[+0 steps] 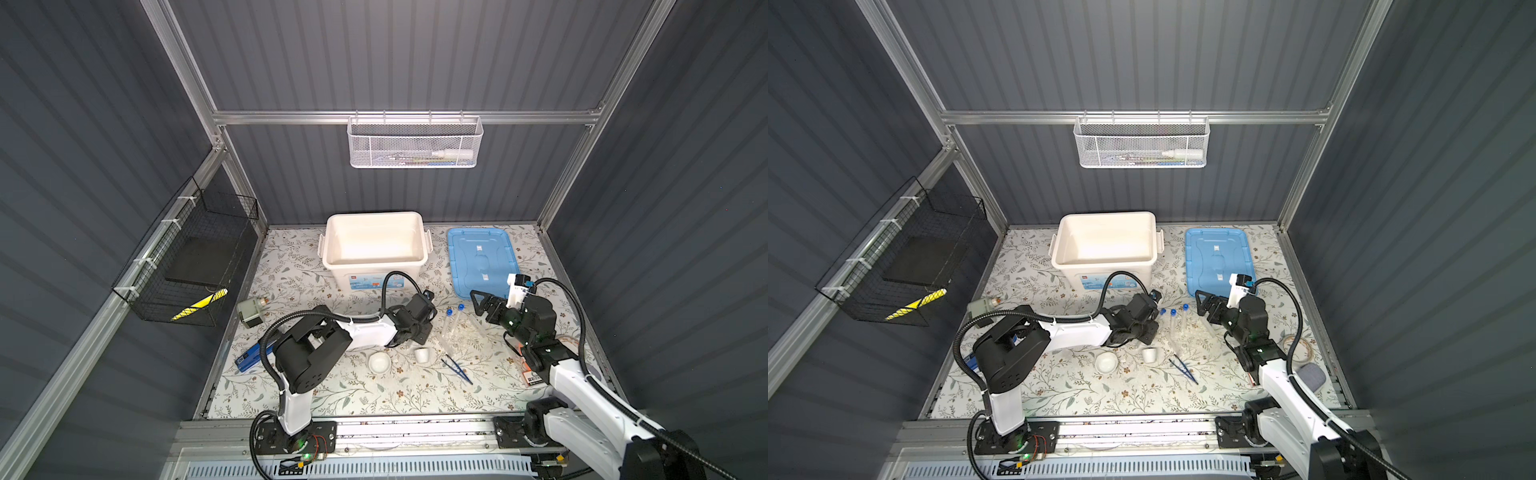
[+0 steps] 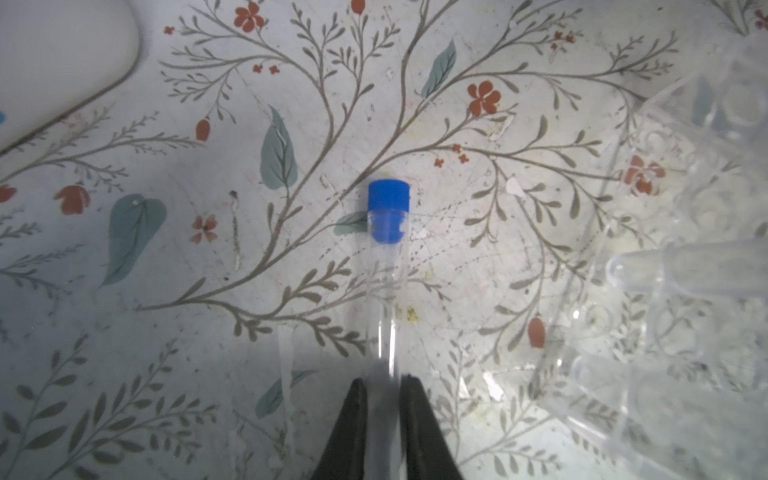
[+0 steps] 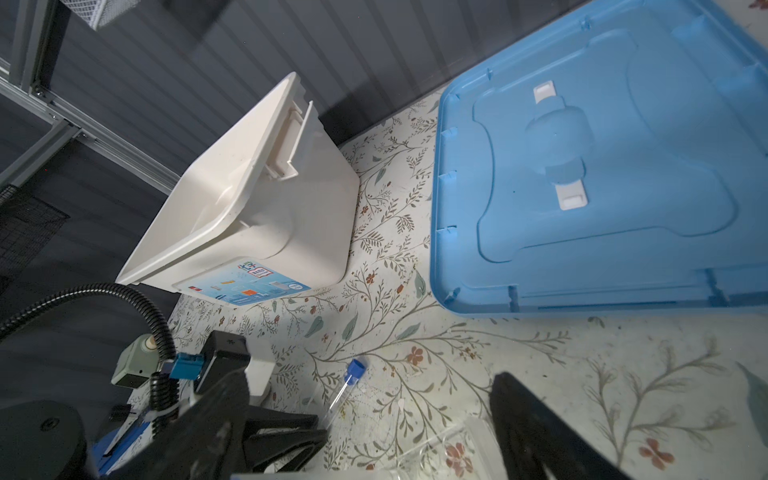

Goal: Organize the chemistry lab equipment
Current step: 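Close the left gripper on the last tube while the right gripper opens, then move the right gripper to the held tube's blue cap and close on it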

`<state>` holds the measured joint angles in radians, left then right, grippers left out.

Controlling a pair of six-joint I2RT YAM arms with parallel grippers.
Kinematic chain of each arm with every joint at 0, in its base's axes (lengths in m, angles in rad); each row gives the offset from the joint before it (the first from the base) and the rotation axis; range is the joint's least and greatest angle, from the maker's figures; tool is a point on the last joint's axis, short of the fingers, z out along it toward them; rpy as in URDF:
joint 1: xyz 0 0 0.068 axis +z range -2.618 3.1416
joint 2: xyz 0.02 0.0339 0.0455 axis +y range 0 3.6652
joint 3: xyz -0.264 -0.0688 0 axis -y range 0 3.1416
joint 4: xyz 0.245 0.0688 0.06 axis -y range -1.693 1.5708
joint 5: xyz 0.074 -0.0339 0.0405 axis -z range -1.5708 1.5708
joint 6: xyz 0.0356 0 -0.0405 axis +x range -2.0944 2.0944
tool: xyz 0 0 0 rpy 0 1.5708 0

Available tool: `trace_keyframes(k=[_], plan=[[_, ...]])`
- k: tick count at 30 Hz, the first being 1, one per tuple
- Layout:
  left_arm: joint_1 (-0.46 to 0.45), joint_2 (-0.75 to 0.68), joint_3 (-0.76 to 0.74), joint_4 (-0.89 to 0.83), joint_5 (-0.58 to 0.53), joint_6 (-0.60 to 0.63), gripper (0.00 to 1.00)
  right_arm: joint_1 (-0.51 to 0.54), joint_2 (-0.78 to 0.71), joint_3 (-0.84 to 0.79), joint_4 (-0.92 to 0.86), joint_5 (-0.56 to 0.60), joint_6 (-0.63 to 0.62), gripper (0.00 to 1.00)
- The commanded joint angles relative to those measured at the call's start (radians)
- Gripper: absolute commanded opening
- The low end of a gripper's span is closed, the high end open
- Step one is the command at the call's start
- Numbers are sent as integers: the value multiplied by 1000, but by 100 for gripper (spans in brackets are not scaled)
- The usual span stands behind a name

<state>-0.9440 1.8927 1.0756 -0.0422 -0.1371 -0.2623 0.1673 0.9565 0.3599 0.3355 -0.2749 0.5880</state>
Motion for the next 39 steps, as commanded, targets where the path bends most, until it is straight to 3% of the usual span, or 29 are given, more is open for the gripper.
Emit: trace_keyframes(k=[1,10,16,27,39], plan=[[-7,-23,10,27,19,47,11,-41,66,2,95,-152,85,90],[-7,-10,37,65,16,102,11,-91,348,104,143,-348,162,77],[-7,-17,38,110,27,137,10,-95,467,124,241,-401,221,72],[-7,14,84,146,67,199,10,-95,605,163,329,-463,276,66],[-7,54,119,176,127,206,10,-93,646,163,405,-494,316,56]])
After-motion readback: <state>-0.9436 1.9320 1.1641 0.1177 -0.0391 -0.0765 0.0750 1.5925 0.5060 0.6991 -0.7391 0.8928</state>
